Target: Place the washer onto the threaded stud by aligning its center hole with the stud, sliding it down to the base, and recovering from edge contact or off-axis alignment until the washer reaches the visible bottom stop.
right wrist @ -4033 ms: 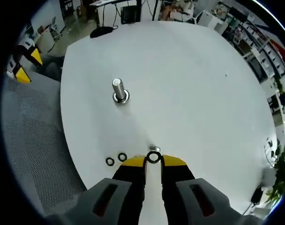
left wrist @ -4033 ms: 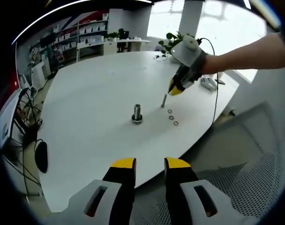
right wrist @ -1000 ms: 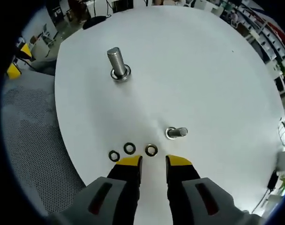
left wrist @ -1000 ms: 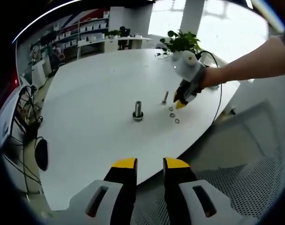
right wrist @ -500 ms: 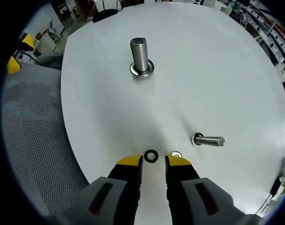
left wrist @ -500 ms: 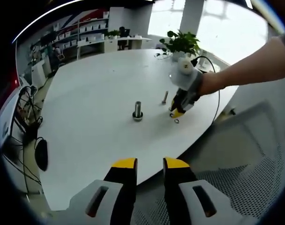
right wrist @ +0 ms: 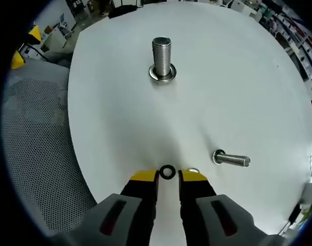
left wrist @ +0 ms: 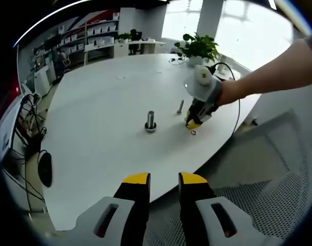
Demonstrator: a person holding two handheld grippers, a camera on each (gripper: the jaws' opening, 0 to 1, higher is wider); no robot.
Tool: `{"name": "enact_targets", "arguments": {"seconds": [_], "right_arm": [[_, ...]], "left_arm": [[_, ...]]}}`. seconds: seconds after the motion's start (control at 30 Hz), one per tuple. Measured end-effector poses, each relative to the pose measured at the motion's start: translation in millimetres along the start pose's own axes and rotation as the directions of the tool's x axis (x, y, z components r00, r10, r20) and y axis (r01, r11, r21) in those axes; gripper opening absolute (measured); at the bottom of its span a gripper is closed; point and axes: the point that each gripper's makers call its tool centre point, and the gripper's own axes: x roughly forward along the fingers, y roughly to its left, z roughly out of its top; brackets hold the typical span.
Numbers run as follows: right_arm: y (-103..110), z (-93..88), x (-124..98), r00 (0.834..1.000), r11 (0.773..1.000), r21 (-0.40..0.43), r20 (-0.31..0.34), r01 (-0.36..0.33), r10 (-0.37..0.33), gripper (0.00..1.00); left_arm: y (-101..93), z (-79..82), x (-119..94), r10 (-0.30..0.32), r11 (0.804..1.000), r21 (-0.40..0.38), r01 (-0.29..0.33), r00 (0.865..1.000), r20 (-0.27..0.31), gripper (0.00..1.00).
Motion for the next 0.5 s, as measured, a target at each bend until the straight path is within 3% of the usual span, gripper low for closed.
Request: {"name": "enact_targets", "arguments": {"seconds": [0.1, 0.3, 0.5], "right_arm": [[1.2, 0.3, 0.0, 1.000, 1.000, -0.025, 0.000, 0.012, -0.012, 0.15], [-2.8, 1.5, -0.7, 1.000, 0.999, 0.035, 0.005, -0.010, 0.010, 0.15], [-0.8, 2.4, 0.0, 0.999, 1.000, 0.023, -0.040, 0.007, -0.006, 0.14]], "left_arm": [[-0.1, 0.2, 0.2, -0.001, 1.000, 0.000, 0.001, 1.000, 0.000, 0.20], [-0.7, -0.8, 0.6, -0.003, 1.000, 0.008, 0.003, 1.000, -0.008, 0.20], [-0.1, -1.1, 0.8, 0.007, 1.000, 0.024, -0.006, 1.000, -0.012, 0.19]]}}
